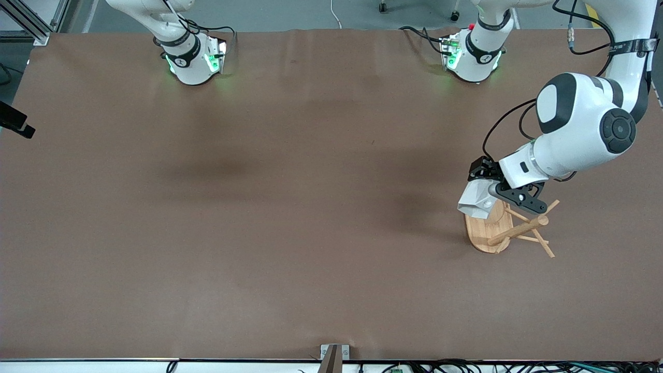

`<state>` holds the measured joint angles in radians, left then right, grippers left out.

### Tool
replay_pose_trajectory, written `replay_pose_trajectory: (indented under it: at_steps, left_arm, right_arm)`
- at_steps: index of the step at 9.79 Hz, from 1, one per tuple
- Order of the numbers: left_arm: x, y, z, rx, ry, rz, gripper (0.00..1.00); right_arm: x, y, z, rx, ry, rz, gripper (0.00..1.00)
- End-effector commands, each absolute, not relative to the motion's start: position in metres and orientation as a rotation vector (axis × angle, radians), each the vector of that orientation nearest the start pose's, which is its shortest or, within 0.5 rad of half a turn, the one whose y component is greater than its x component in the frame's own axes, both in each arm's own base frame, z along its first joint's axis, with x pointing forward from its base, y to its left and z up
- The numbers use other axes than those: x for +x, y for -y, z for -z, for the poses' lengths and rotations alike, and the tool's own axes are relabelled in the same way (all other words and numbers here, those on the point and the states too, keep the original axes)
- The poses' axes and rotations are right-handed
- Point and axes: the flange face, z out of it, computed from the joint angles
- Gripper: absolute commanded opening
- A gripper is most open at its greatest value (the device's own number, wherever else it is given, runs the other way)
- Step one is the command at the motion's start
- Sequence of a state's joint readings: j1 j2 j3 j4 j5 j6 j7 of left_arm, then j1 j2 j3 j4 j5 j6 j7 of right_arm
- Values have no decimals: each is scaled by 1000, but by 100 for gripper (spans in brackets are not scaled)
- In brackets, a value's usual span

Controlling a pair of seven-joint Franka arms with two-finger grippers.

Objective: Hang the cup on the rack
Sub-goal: 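Lower the cup onto a rack peg with the left gripper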

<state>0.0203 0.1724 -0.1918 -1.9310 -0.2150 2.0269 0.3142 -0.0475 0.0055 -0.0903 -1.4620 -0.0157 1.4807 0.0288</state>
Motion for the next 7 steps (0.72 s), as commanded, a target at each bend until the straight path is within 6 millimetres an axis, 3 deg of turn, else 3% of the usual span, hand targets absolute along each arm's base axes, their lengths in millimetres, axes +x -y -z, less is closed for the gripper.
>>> replay_pose_trajectory:
  at_steps: [1, 7]
  left_arm:
    - [585, 106, -385, -3308, -684, -95, 4]
    - [597, 76, -381, -3320, -644, -78, 4]
  right_arm:
    - [542, 77, -667, -3146, -283, 25, 100]
    - [542, 78, -667, -3144, -287, 25, 100]
